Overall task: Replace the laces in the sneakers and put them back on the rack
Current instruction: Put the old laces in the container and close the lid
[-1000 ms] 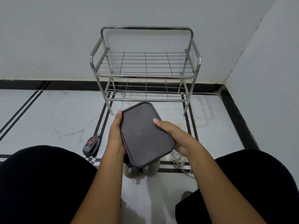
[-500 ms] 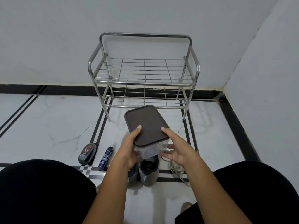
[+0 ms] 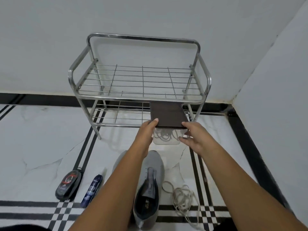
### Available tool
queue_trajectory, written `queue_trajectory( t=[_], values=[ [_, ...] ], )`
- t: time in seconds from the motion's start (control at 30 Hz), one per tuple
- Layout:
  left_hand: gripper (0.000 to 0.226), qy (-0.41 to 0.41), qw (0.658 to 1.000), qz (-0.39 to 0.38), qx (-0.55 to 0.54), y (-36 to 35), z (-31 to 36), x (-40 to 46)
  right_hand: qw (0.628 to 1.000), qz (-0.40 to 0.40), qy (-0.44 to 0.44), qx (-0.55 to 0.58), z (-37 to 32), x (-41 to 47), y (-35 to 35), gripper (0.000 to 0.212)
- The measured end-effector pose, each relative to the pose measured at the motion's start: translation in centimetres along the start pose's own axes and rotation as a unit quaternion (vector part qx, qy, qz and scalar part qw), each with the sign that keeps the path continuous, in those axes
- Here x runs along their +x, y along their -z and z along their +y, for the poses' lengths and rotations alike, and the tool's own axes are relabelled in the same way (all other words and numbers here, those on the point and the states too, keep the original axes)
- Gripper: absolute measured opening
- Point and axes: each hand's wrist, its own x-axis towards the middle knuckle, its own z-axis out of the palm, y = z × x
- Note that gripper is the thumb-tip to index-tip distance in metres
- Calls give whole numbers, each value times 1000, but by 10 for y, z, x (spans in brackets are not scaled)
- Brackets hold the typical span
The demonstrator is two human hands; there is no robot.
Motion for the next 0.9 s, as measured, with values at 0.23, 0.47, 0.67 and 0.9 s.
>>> queue_trajectory(
  t=[0.23, 0.47, 0.67, 0.9],
  values=[
    [47, -37, 998, 9, 44, -23, 8, 74, 996, -6, 45, 83, -19, 76, 3, 39],
    [19, -42, 999, 23, 25, -38, 10, 107, 986, 10, 72, 150, -11, 101, 1, 44],
    [11, -39, 999, 35, 9, -47, 8, 110, 984, 18, 81, 156, -11, 108, 9, 40],
    [17, -65, 997, 37, 20, -50, 7, 104, 986, 33, 85, 141, -11, 103, 8, 43]
  ],
)
